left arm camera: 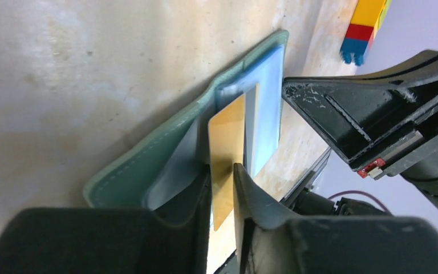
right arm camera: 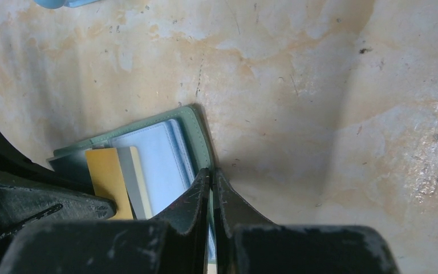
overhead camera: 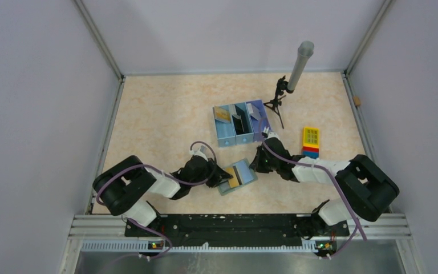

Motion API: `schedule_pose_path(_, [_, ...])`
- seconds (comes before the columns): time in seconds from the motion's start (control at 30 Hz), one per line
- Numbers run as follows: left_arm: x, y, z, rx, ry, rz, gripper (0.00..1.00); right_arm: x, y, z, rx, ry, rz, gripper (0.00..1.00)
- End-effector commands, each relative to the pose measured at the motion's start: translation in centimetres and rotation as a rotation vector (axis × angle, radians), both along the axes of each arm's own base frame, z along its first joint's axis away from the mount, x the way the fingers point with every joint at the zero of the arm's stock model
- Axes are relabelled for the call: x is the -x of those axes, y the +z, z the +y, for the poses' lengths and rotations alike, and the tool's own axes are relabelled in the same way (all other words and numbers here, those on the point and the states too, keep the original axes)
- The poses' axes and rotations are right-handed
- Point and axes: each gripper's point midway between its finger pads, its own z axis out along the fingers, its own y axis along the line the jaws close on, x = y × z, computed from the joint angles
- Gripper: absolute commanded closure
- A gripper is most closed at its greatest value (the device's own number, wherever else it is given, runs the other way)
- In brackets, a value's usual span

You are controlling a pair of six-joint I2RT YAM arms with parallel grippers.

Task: Put the credit cards into the card holder
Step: Insert the credit card into the card holder.

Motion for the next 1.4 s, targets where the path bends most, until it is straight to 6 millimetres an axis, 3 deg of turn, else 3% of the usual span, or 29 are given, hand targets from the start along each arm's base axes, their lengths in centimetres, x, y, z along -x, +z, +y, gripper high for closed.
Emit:
schedule_pose_path(0.0, [-0.3,-0.5,0.5,-0.114,-0.010,-0.012,0.74,1.1,-1.5,-0.6,0.065,-0.003,0.050,1.00])
schedule_pose_path(0.23, [-0.1,-0.7,1.2,-0.240,-0.033,-0.020,0.55,1.1,-1.6,-0.7,0.073,-0.007,0.052,1.00])
schedule_pose_path(0.53, [0.6,-0.7,2.2,-0.357,-0.036,-0.013,0.39,1.1,-1.5,-0.6,0.073,-0.004,0.049,1.00])
schedule_pose_path(0.87, [1.8,-1.2,0.5,-0.332,-0.085,0.025,0.40,1.2,-1.5,-0.3,0.069,0.002,0.047,1.00])
schedule_pose_path(1.37, [1.0,-0.1,-0.9,-0.278,-0.071,0.003,0.42,1.5,-1.8,-0.2,0.071,0.007,0.056,1.00])
